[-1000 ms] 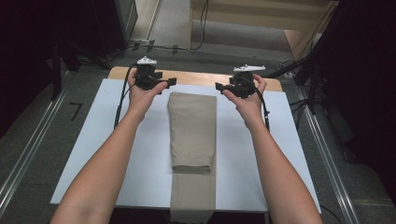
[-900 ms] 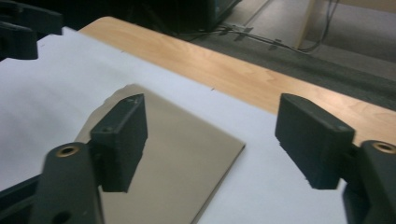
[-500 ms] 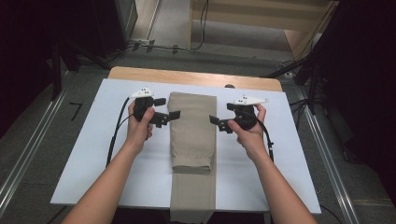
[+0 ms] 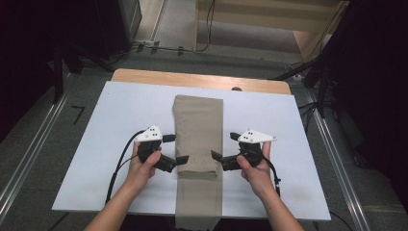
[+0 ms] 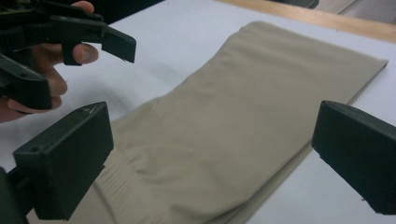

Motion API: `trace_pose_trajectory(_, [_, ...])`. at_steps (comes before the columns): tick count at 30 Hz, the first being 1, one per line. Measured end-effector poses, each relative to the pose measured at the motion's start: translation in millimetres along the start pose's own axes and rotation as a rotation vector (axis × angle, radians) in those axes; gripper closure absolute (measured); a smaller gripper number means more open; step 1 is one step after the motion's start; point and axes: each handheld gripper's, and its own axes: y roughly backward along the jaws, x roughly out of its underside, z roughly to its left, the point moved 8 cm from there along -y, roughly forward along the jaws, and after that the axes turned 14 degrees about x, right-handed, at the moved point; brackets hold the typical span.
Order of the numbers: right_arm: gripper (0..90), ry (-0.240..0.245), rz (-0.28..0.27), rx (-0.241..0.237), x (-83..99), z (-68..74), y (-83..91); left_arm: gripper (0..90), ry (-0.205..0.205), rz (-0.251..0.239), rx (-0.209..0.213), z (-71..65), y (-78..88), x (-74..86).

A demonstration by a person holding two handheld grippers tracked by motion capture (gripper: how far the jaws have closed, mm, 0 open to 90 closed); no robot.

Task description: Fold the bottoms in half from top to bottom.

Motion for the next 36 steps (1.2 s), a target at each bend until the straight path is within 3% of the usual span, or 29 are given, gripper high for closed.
trace_pose_trajectory(4, [0.0,0.006,0.032,-0.034,20.4,12.4,0.0,0.0,0.008,0.023,0.017,-11.9,-3.5,15.2])
trace_pose_trajectory(7, [0.0,0.012,0.052,-0.032,32.7,18.6,0.3,0.0,0.014,0.028,0.025,-18.1,-4.4,22.7])
trace_pose_trajectory(12, [0.0,-0.016,0.079,-0.039,48.4,23.5,3.4,0.0,0.022,0.066,0.014,-26.0,-7.4,34.4])
trace_pose_trajectory(16, [0.0,-0.001,0.097,-0.040,56.3,28.2,7.7,5.6,0.007,0.097,-0.011,-30.4,-9.2,42.3])
trace_pose_trajectory(18, [0.0,0.026,0.104,-0.021,59.1,28.7,8.0,9.7,0.024,0.095,-0.031,-27.4,-9.1,45.6])
trace_pose_trajectory(21, [11.2,0.022,0.107,0.005,61.8,27.5,6.4,14.8,0.066,0.083,-0.059,-20.7,-6.6,48.0])
trace_pose_trajectory(26, [17.2,0.054,0.158,0.045,71.0,30.1,-2.4,24.9,0.071,0.115,-0.121,-17.2,-6.5,51.0])
trace_pose_trajectory(28, [21.5,0.073,0.176,0.060,74.6,32.3,-5.7,32.2,0.078,0.141,-0.159,-15.1,-7.7,53.5])
trace_pose_trajectory(32, [39.9,0.095,0.204,0.092,78.5,32.8,-9.4,45.3,0.078,0.183,-0.198,-13.2,-10.5,57.5])
trace_pose_trajectory(35, [51.1,0.099,0.208,0.095,79.5,33.9,-9.4,63.0,0.080,0.211,-0.201,-14.0,-12.7,60.5])
trace_pose_trajectory(36, [53.2,0.098,0.206,0.107,79.4,33.6,-9.1,64.6,0.080,0.217,-0.208,-13.8,-12.8,60.9])
